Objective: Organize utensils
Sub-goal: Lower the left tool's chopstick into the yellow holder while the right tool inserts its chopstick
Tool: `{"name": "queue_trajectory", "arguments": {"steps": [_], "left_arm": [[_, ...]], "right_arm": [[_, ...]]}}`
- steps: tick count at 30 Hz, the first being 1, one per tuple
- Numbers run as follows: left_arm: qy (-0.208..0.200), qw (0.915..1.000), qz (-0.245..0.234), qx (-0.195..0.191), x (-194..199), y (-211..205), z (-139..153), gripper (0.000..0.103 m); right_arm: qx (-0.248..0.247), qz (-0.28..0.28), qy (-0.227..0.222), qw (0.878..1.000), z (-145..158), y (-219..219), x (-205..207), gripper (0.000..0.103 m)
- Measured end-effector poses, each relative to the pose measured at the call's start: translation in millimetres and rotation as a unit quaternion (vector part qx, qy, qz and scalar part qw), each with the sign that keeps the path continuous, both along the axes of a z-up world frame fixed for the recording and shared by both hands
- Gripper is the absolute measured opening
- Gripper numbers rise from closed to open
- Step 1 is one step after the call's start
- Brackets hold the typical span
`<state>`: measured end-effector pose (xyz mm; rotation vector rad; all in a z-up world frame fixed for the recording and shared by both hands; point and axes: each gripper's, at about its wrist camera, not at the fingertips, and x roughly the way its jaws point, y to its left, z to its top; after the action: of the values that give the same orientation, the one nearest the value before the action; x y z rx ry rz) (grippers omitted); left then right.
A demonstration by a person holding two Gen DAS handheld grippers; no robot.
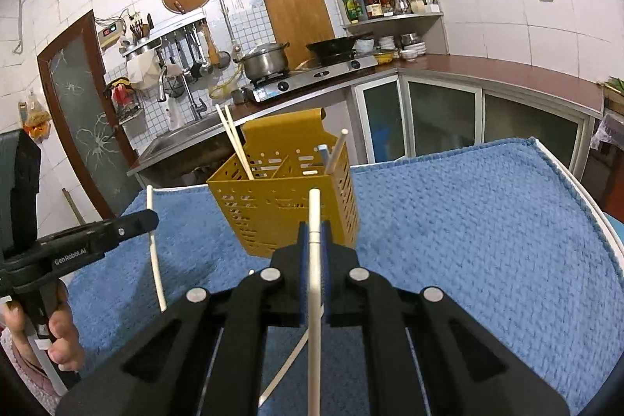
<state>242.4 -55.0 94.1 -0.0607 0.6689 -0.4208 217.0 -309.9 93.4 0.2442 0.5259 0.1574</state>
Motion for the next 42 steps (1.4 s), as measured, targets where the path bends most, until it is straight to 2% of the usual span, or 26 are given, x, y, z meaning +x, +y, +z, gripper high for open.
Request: {"name": "queue_trajectory", "arguments": {"steps": [7, 13, 18, 21, 25, 31, 37, 42], "left_arm": [[-0.017, 0.9998, -0.004, -0.005, -2, 1, 14, 0.004], [-0.06, 0.9981, -0.007, -0.012, 6, -4, 56, 0.004], [-0.118, 0.9929, 0.0, -0.016, 18, -9, 104, 0.004], [-0.148, 0.9888, 0.007, -0.02, 29, -10, 129, 0.004], [-0.174, 0.9842, 0.017, -0.027, 41, -10, 144, 0.004], [-0.182, 0.9829, 0.017, -0.019, 63, -20, 131, 0.004], [-0.152, 0.9883, 0.015, -0.006, 84, -25, 95, 0.004], [-0.126, 0.9919, 0.016, 0.002, 94, -24, 65, 0.004]], "right_arm": [[-0.005, -0.001, -0.022, 1.0, 15, 2, -1, 0.006], [-0.004, -0.016, -0.101, 0.995, 64, 3, 3, 0.006], [0.005, -0.054, -0.207, 0.977, 109, 2, 25, 0.006], [0.015, -0.079, -0.254, 0.964, 122, 2, 40, 0.006], [0.011, -0.115, -0.296, 0.948, 123, 6, 60, 0.006], [-0.022, -0.149, -0.323, 0.934, 102, 17, 84, 0.006], [-0.054, -0.152, -0.336, 0.928, 90, 30, 93, 0.006], [-0.084, -0.137, -0.327, 0.931, 72, 40, 90, 0.006]]}}
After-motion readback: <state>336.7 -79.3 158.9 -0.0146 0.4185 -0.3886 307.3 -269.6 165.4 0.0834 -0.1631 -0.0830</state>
